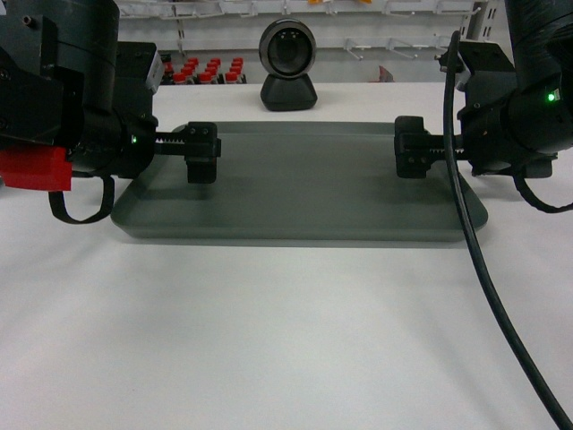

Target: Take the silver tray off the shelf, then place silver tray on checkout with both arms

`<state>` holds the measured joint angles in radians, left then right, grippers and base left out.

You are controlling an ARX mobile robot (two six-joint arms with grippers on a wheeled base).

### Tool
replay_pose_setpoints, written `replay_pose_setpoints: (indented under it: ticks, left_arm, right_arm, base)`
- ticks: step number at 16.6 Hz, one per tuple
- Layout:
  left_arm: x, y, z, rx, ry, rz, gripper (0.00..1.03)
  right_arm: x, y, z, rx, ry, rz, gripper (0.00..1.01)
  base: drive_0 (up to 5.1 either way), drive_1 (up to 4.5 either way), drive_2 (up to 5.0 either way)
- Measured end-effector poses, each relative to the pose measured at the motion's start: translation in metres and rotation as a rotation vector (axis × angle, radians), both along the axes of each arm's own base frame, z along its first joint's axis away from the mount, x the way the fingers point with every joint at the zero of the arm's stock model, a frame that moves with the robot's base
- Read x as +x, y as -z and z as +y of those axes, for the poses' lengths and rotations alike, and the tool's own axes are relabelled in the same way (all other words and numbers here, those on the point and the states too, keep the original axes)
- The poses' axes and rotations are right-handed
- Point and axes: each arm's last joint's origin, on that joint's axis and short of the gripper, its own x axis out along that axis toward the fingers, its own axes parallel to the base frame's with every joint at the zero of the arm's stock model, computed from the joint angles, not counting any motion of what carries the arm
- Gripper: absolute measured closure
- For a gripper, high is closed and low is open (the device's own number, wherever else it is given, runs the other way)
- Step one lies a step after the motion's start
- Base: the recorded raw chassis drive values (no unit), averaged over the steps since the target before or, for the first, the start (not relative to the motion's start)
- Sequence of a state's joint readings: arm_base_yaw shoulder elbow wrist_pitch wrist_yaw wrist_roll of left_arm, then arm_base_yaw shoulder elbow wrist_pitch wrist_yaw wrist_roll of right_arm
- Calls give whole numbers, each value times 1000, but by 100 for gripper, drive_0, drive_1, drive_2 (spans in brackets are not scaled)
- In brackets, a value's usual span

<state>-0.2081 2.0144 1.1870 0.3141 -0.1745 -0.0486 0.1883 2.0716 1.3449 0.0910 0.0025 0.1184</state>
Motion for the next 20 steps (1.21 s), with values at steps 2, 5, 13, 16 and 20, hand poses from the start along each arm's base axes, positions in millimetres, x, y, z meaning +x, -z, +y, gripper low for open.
replay_pose_setpoints:
  ticks: [2, 5, 13, 16, 20]
  left_arm:
    - [-5, -16, -2, -17, 12, -43, 5]
    - [-15, -50, -5, -46, 22, -160, 5]
    - [-138, -124, 38, -149, -84, -483, 5]
    - [-149, -121, 41, -132, -113, -481, 5]
    - [-155, -120, 42, -110, -132, -489, 6]
  right_arm:
    - [-5, -10, -3, 26, 5, -21, 3]
    - [-16, -39, -8, 73, 7, -109, 3]
    - [-145, -138, -56, 230, -78, -548, 3]
    - [-163, -140, -53, 210, -64, -586, 3]
    - [-176, -143, -48, 163, -2, -621, 9]
  base:
    - [0, 0, 0]
    - [0, 0, 0]
    - [0, 0, 0]
    - [0, 0, 0]
    - [0, 0, 0]
